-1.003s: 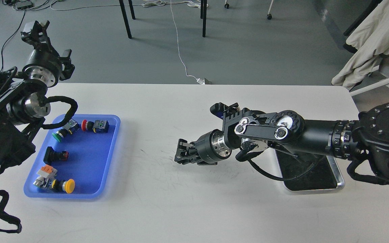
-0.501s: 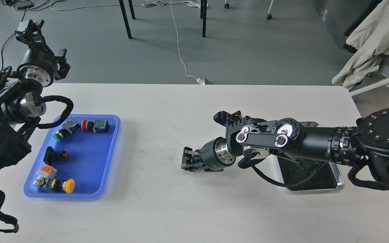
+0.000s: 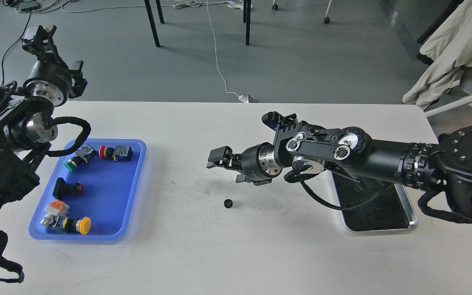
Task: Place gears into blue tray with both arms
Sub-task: 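Lift and withdraw the right gripper back over the metal tray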
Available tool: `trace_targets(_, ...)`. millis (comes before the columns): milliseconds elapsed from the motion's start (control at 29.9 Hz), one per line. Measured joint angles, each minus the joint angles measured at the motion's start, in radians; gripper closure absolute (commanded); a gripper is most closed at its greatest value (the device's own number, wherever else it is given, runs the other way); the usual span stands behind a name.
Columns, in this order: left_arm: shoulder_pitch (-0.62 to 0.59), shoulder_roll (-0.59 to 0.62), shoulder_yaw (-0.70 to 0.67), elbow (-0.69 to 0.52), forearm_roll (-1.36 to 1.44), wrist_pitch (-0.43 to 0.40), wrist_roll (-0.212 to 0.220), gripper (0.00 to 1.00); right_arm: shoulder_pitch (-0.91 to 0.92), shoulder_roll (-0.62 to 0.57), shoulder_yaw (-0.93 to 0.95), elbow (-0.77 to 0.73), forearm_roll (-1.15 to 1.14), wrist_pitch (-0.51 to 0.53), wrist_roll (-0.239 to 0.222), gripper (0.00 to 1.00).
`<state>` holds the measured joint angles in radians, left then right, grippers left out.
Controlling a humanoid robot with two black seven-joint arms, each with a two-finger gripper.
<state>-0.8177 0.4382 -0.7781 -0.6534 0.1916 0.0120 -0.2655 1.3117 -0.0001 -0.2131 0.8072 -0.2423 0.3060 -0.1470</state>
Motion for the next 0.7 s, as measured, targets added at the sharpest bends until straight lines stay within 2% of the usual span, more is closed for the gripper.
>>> trace_targets(301,0.000,0.005,0.000,0.000,0.003,0.000,0.002,0.02,0.022,-0.016,0.239,-0.013,0.008,0.066,0.012,0.03)
trace_targets(501,-0.010,0.015,0.000,-0.004,0.002,-0.028,0.017,0.02,-0.095,-0.254,0.538,0.050,0.059,0.114,0.037,0.03)
trace_targets(602,-0.017,0.012,-0.001,-0.013,0.004,-0.037,0.026,0.02,-0.212,-0.387,0.715,0.084,0.155,0.122,0.038,0.03)
trace_targets(702,-0.024,0.010,-0.001,-0.061,0.040,-0.035,0.029,0.02,-0.359,-0.467,0.900,0.095,0.242,0.151,0.039,0.03)
